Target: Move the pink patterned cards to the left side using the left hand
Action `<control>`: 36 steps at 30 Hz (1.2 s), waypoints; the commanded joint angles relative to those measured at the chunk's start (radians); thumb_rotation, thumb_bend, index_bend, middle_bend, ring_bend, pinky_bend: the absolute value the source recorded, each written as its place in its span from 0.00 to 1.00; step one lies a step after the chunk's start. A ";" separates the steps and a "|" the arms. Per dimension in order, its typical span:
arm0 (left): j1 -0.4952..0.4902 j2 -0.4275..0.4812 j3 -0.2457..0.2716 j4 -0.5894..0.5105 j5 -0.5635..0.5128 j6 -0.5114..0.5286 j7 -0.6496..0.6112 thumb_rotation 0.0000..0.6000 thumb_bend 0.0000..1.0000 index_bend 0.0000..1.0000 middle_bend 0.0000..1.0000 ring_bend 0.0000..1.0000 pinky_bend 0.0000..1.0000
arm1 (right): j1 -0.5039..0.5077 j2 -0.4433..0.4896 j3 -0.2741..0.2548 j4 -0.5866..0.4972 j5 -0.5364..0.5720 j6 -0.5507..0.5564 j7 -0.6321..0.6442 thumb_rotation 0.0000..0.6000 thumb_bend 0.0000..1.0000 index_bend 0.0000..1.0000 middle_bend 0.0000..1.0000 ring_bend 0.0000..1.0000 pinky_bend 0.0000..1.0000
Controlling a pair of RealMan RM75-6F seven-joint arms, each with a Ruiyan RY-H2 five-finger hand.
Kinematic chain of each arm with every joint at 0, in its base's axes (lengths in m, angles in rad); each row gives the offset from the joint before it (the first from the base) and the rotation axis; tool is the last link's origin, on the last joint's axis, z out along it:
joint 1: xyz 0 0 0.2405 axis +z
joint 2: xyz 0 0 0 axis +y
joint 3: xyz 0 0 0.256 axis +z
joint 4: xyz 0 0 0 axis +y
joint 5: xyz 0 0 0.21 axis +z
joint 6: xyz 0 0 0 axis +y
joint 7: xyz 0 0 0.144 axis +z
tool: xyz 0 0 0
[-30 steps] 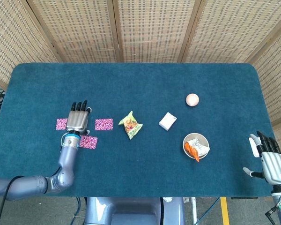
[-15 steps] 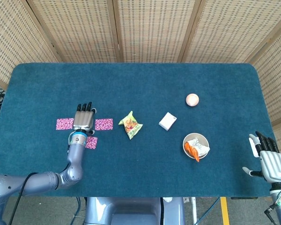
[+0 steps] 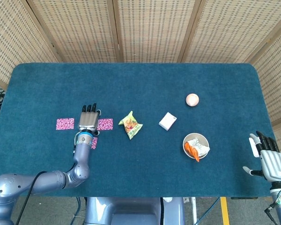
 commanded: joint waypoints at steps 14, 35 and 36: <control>-0.022 -0.033 -0.026 0.020 0.001 0.016 0.013 1.00 0.15 0.29 0.00 0.00 0.00 | 0.000 0.005 0.001 0.004 0.000 0.000 0.019 1.00 0.13 0.00 0.00 0.00 0.00; -0.022 -0.052 -0.038 0.049 0.005 0.019 0.026 1.00 0.21 0.31 0.00 0.00 0.00 | 0.000 0.005 0.000 0.004 0.000 0.000 0.020 1.00 0.13 0.00 0.00 0.00 0.00; -0.021 -0.052 -0.038 0.049 0.005 0.019 0.026 1.00 0.22 0.31 0.00 0.00 0.00 | 0.000 0.005 0.000 0.004 0.000 0.001 0.020 1.00 0.13 0.00 0.00 0.00 0.00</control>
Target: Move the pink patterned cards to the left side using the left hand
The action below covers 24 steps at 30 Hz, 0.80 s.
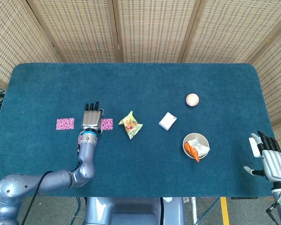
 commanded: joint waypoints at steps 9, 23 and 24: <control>0.007 -0.009 0.001 0.008 0.000 -0.005 0.001 1.00 0.22 0.32 0.00 0.00 0.00 | -0.001 0.000 0.000 0.001 0.000 0.002 0.002 1.00 0.13 0.00 0.00 0.00 0.00; 0.009 -0.019 -0.004 0.025 0.004 -0.005 0.006 1.00 0.22 0.34 0.00 0.00 0.00 | -0.001 0.001 -0.001 0.001 -0.001 0.002 0.006 1.00 0.13 0.00 0.00 0.00 0.00; 0.009 -0.020 -0.004 0.025 0.005 -0.005 0.006 1.00 0.22 0.34 0.00 0.00 0.00 | -0.001 0.002 -0.001 0.001 0.000 0.002 0.006 1.00 0.13 0.00 0.00 0.00 0.00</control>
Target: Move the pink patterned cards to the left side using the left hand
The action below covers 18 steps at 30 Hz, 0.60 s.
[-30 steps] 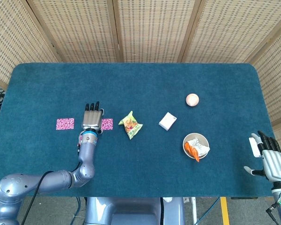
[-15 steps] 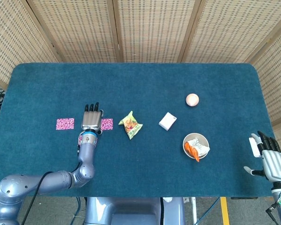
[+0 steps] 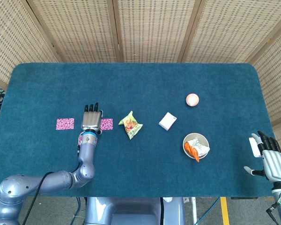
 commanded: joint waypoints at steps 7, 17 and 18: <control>0.001 -0.005 -0.003 0.006 0.007 0.001 0.000 1.00 0.22 0.34 0.00 0.00 0.00 | 0.001 0.000 -0.001 0.000 0.000 -0.001 -0.001 1.00 0.13 0.00 0.00 0.00 0.00; 0.005 -0.016 -0.006 0.024 0.009 -0.004 0.000 1.00 0.23 0.34 0.00 0.00 0.00 | 0.000 0.000 -0.001 0.001 -0.001 0.000 0.002 1.00 0.13 0.00 0.00 0.00 0.00; 0.006 -0.017 -0.006 0.026 0.008 -0.005 0.001 1.00 0.23 0.34 0.00 0.00 0.00 | 0.000 0.001 -0.001 0.001 -0.001 0.000 0.002 1.00 0.13 0.00 0.00 0.00 0.00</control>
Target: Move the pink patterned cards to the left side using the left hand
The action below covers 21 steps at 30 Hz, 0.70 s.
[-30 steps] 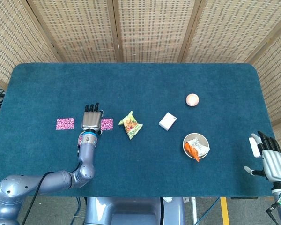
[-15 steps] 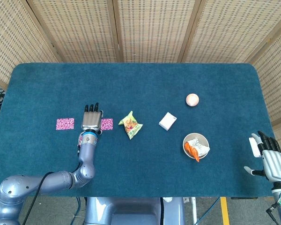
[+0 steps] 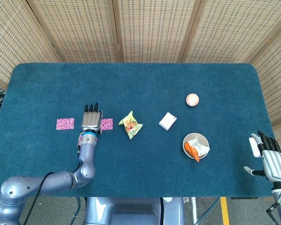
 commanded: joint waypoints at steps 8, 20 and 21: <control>0.001 -0.011 -0.003 0.015 -0.003 -0.009 0.006 1.00 0.23 0.34 0.00 0.00 0.00 | 0.000 0.000 0.001 0.000 0.001 0.000 0.001 1.00 0.13 0.00 0.00 0.00 0.00; 0.002 -0.019 -0.005 0.021 -0.001 -0.008 0.015 1.00 0.23 0.34 0.00 0.00 0.00 | -0.001 0.002 0.001 0.000 0.002 0.000 0.005 1.00 0.13 0.00 0.00 0.00 0.00; 0.002 -0.019 -0.005 0.022 -0.001 -0.008 0.016 1.00 0.23 0.34 0.00 0.00 0.00 | -0.001 0.002 0.001 0.000 0.001 0.001 0.005 1.00 0.13 0.00 0.00 0.00 0.00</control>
